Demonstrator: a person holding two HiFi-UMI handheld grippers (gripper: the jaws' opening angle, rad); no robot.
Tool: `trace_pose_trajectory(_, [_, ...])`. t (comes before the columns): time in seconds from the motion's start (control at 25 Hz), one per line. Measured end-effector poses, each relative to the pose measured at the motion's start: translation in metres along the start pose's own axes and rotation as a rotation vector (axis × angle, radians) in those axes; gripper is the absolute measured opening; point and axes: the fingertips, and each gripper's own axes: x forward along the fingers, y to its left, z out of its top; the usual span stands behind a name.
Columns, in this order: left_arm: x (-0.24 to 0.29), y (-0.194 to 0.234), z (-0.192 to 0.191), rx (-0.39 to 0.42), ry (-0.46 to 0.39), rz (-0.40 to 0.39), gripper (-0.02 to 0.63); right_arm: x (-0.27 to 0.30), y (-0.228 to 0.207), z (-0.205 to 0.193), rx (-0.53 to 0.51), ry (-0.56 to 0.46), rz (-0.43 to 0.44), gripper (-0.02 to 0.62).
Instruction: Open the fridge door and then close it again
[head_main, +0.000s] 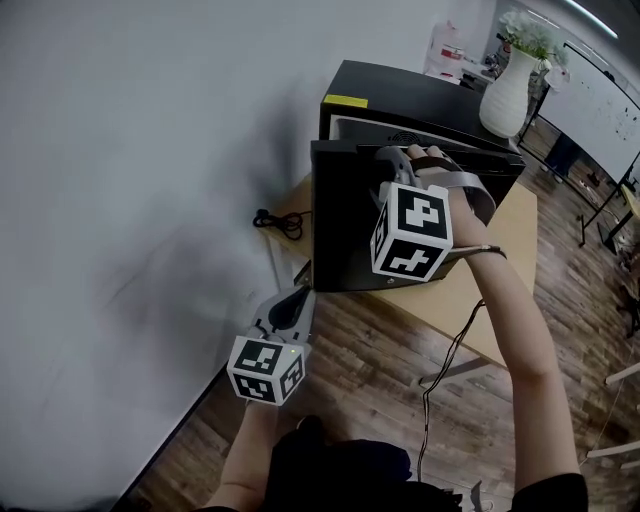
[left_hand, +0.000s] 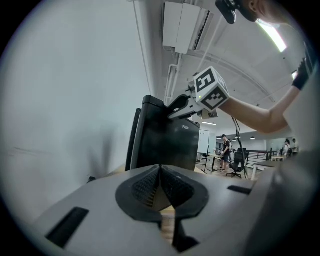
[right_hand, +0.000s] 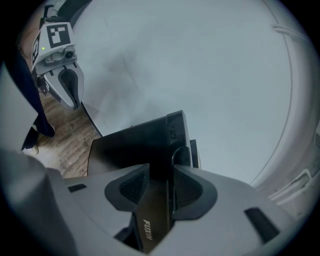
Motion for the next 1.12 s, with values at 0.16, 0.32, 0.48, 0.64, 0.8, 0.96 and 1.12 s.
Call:
trace_pose_trajectory(0.16, [-0.008, -0.022, -0.011, -0.004, 0.022, -0.019, 0.009, -0.017, 0.01, 0.001, -0.007, -0.014, -0.005, 0.13])
trace_pose_trajectory(0.32, [-0.019, -0.047, -0.02, -0.004, 0.027, -0.021, 0.009, -0.04, 0.023, -0.003, -0.02, -0.055, -0.001, 0.13])
trace_pose_trajectory(0.48, [-0.032, -0.073, -0.03, 0.0, 0.034, -0.016, 0.009, -0.065, 0.039, -0.01, -0.018, -0.084, -0.002, 0.133])
trace_pose_trajectory(0.64, [-0.043, -0.092, -0.031, 0.002, 0.033, -0.002, 0.009, -0.086, 0.046, -0.015, -0.029, -0.102, 0.002, 0.133])
trace_pose_trajectory(0.8, [-0.053, -0.11, -0.041, -0.002, 0.03, 0.01, 0.009, -0.106, 0.059, -0.02, -0.035, -0.13, 0.009, 0.135])
trace_pose_trajectory(0.96, [-0.062, -0.124, -0.049, -0.008, 0.026, 0.027, 0.009, -0.125, 0.067, -0.027, -0.045, -0.152, 0.012, 0.137])
trace_pose_trajectory(1.12, [-0.067, -0.135, -0.056, -0.008, 0.023, 0.035, 0.009, -0.135, 0.075, -0.034, -0.054, -0.158, 0.009, 0.137])
